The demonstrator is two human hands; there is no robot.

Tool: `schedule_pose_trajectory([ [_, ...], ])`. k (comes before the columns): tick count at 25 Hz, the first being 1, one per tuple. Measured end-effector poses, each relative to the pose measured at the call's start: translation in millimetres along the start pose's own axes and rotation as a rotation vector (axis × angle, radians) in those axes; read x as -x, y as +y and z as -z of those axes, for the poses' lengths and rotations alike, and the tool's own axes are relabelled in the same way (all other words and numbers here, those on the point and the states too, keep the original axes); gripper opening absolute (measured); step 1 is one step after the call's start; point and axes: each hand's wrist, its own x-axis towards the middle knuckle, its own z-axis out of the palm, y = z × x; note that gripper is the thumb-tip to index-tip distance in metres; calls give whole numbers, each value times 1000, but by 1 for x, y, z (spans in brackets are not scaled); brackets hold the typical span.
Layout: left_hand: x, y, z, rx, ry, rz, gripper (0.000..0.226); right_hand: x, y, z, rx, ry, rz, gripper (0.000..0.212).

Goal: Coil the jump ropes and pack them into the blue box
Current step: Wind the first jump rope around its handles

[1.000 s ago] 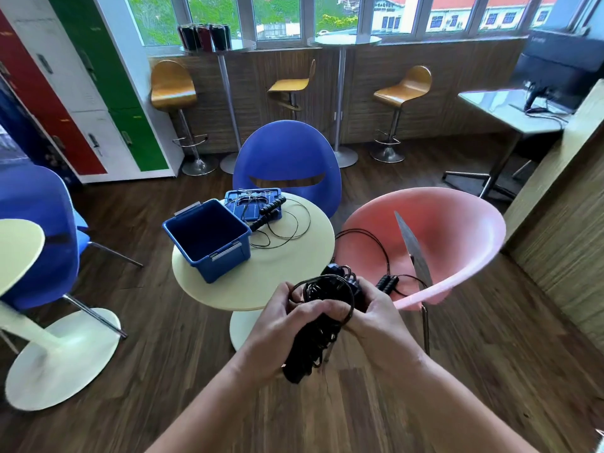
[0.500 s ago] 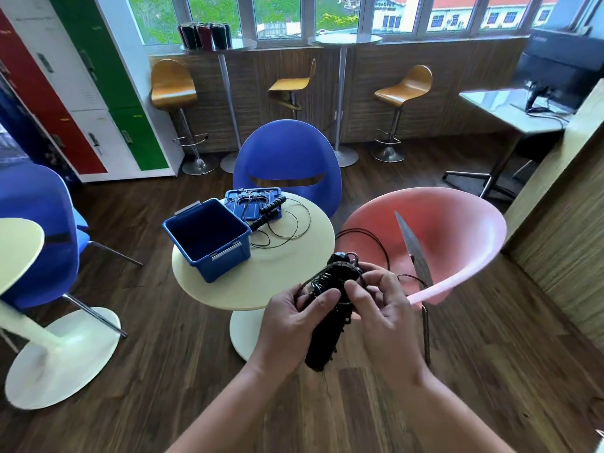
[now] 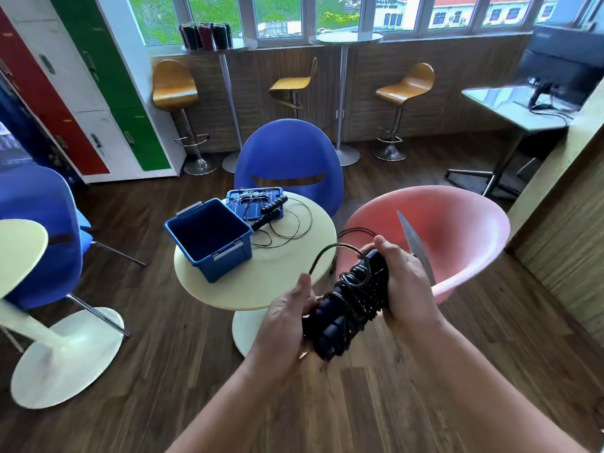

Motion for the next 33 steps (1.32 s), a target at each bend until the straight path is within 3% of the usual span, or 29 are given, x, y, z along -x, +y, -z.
schedule_pose_trajectory([
  [3, 0, -1, 7, -32, 11, 64, 47, 0, 1, 4, -111, 52, -55, 43],
  [9, 3, -22, 21, 54, 112, 259, 40, -11, 0, 13, -252, 256, -106, 31],
  [12, 13, -50, 7, 83, 48, 354, 36, -15, 4, 15, -333, 371, -95, 31],
  [16, 25, -77, -15, -47, -74, 326, 42, -19, 13, 15, -313, 493, -61, 31],
  [18, 28, -79, -22, -242, -87, 227, 49, -21, 18, 15, -287, 528, -37, 30],
  [20, 29, -74, -27, -608, -90, 39, 49, -27, 23, 17, -270, 551, -3, 32],
  [24, 30, -64, -28, -1464, -131, -511, 43, -37, 30, 25, -79, 561, 113, 38],
  [26, 33, -53, -28, -1547, -228, -704, 34, -39, 28, 31, 106, 554, 219, 36],
  [28, 32, -35, -27, -1385, -348, -817, 32, -38, 25, 38, 286, 489, 311, 30],
  [29, 29, -23, -26, -1235, -369, -791, 31, -37, 25, 42, 368, 448, 339, 28],
  [33, 11, 18, -19, -500, -284, -366, 27, -28, 30, 51, 547, 337, 358, 30],
])
